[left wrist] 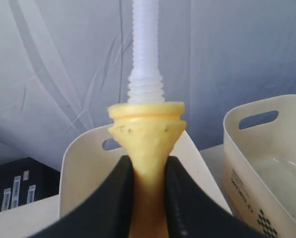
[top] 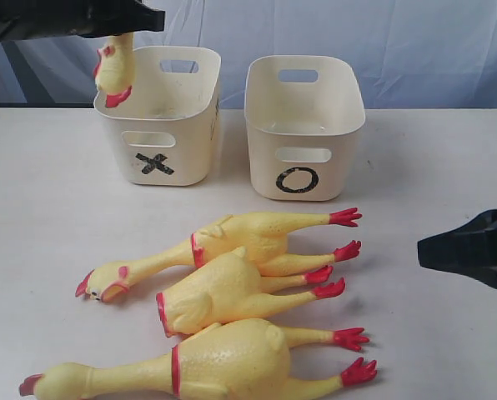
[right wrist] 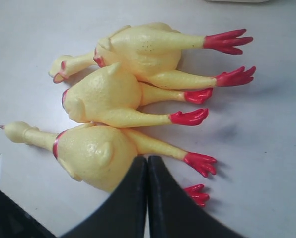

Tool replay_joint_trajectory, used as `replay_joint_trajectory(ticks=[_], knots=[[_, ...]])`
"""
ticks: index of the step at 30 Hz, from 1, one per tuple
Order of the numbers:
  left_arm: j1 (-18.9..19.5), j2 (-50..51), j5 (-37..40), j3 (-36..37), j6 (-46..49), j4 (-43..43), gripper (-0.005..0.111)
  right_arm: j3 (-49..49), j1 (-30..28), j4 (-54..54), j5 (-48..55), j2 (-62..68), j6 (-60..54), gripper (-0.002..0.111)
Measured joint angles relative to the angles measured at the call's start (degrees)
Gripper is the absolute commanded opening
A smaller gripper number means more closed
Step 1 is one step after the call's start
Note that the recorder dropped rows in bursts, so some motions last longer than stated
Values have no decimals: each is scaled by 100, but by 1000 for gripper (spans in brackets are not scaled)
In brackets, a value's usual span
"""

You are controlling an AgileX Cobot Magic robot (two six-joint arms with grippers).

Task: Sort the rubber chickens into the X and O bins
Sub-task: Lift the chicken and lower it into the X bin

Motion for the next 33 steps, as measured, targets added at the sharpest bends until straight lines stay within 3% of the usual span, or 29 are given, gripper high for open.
replay_joint_trajectory(ticks=[12,30,33], knots=[[0,1186,-735,-768,0,938,15,0,0,61,-21,0,0,0],[0,1866,-898,-794,0,1299,15,0,0,251,-21,0,-37,0],[0,1936,-898,-794,0,1299,23,0,0,301,-11,0,-84,0]])
